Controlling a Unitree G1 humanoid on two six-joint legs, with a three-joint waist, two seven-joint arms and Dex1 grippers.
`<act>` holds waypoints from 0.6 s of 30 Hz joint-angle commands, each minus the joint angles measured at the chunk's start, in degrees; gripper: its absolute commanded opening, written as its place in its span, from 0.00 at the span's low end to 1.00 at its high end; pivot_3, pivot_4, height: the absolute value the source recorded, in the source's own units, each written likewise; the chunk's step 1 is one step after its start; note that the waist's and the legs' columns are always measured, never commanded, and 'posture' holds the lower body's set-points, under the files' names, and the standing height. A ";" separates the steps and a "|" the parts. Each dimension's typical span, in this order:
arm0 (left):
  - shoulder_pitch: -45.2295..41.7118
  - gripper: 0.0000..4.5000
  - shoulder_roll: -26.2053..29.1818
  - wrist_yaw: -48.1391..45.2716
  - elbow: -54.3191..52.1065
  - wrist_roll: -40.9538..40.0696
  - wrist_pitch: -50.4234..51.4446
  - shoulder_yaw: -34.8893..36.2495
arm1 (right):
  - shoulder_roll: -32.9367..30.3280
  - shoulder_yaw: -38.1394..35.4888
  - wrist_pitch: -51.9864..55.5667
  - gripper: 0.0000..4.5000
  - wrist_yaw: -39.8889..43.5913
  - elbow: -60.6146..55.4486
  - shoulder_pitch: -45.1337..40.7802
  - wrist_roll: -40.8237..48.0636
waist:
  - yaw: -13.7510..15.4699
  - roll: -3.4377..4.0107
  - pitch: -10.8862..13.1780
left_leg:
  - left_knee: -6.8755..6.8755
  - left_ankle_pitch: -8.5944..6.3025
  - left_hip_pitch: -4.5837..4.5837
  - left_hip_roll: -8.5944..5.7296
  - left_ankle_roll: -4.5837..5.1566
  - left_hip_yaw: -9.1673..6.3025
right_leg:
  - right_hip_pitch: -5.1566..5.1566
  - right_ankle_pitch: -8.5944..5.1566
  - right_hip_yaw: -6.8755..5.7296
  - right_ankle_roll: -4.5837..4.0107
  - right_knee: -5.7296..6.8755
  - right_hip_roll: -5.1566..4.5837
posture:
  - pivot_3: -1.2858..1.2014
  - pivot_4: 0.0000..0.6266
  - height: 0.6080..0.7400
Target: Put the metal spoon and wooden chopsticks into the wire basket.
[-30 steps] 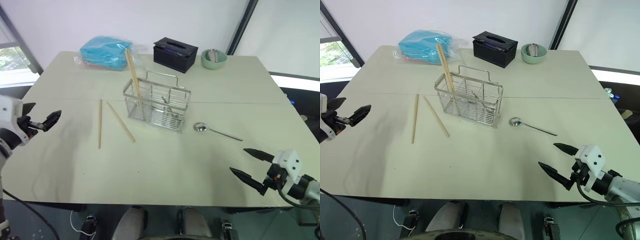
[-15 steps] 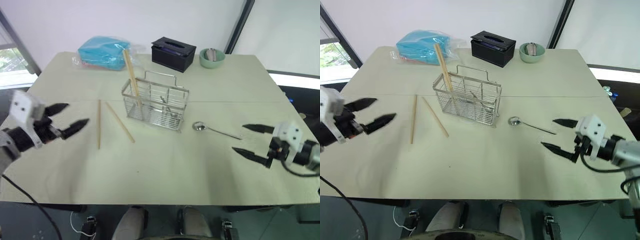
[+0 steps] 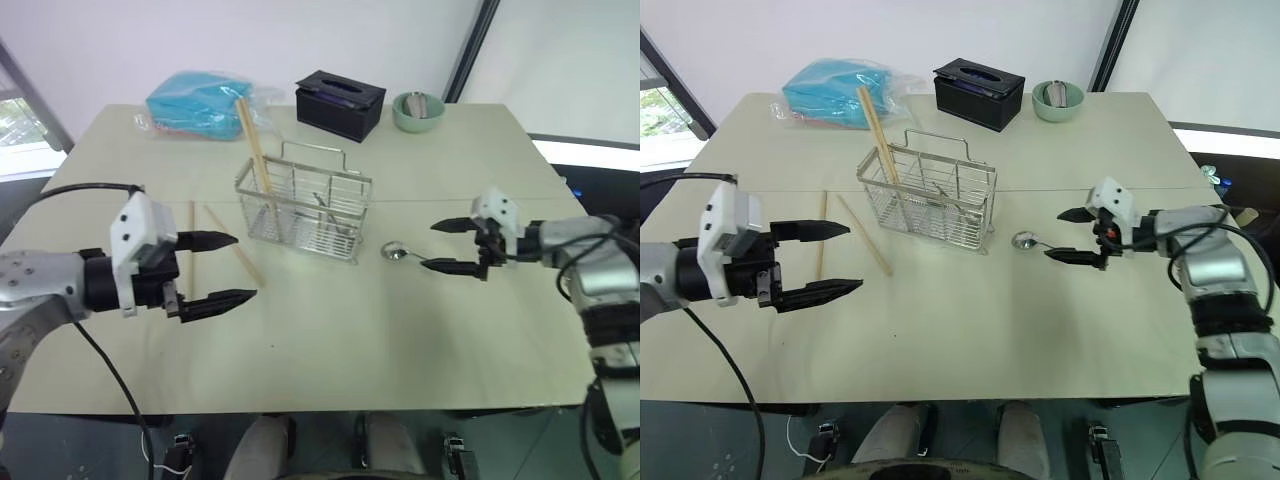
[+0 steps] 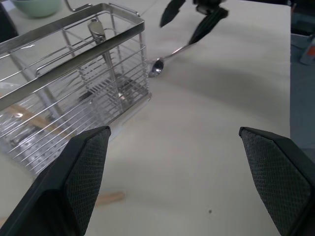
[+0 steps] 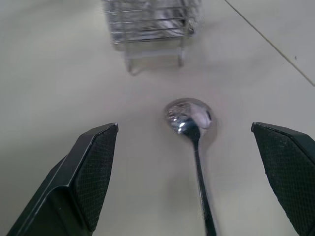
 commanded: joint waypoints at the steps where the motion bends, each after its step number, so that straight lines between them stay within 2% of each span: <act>1: -1.75 0.98 0.45 0.63 -1.23 -0.84 -0.48 -0.22 | 1.44 1.12 1.46 1.00 -0.33 4.44 -4.41 -2.27 | -0.04 0.00 0.00 | -0.01 0.00 0.00 0.00 0.00 -0.01 | -0.01 0.00 0.00 0.00 0.00 0.02 | 0.52 0.24 0.36; 12: -2.87 0.98 0.26 3.32 -3.08 -2.09 0.04 -0.63 | 4.35 3.93 4.06 1.00 0.03 6.68 -5.49 -5.53 | -0.07 0.02 0.01 | 0.01 0.03 0.03 -0.02 -0.06 -0.03 | 0.01 0.15 -0.02 0.21 0.04 0.11 | 0.52 0.24 0.36; 17: -3.29 0.98 0.41 4.52 -3.33 -2.66 -0.07 -0.64 | 5.48 4.12 2.49 1.00 -3.30 8.54 -4.78 -7.29 | -0.20 0.01 0.01 | 0.01 0.06 0.05 0.02 -0.10 -0.05 | 0.00 0.18 0.00 0.21 0.06 0.20 | 0.52 0.24 0.36; 18: -3.44 0.99 0.45 4.66 -3.34 -2.80 -0.06 -0.65 | 5.79 3.84 2.88 0.94 -4.07 9.15 -4.99 -7.45 | -0.24 0.02 0.01 | 0.01 0.07 0.05 0.02 -0.12 -0.05 | 0.00 0.19 0.00 0.21 0.06 0.21 | 0.52 0.24 0.36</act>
